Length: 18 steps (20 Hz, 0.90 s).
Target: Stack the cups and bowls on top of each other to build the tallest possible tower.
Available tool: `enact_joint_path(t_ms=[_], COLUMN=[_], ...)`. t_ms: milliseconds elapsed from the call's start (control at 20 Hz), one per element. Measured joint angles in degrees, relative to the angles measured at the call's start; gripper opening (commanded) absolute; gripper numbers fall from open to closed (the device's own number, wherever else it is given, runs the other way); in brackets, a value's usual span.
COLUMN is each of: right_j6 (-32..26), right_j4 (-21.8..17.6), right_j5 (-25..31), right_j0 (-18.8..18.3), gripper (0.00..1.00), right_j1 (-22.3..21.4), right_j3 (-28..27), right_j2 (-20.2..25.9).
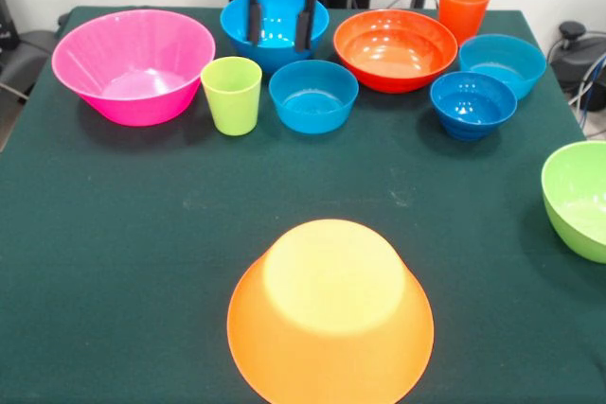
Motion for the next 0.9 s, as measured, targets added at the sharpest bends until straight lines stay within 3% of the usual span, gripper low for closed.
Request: enact_joint_path(t_ms=[400, 900], right_j6=[0.0, 0.0], right_j4=[1.1, 7.1], right_j5=[-0.1, 1.4], right_j0=[-1.1, 0.3], gripper=[1.00, 1.00], right_j1=[0.6, -0.1], right_j3=[-0.9, -3.9], right_j2=[-0.7, -4.6])
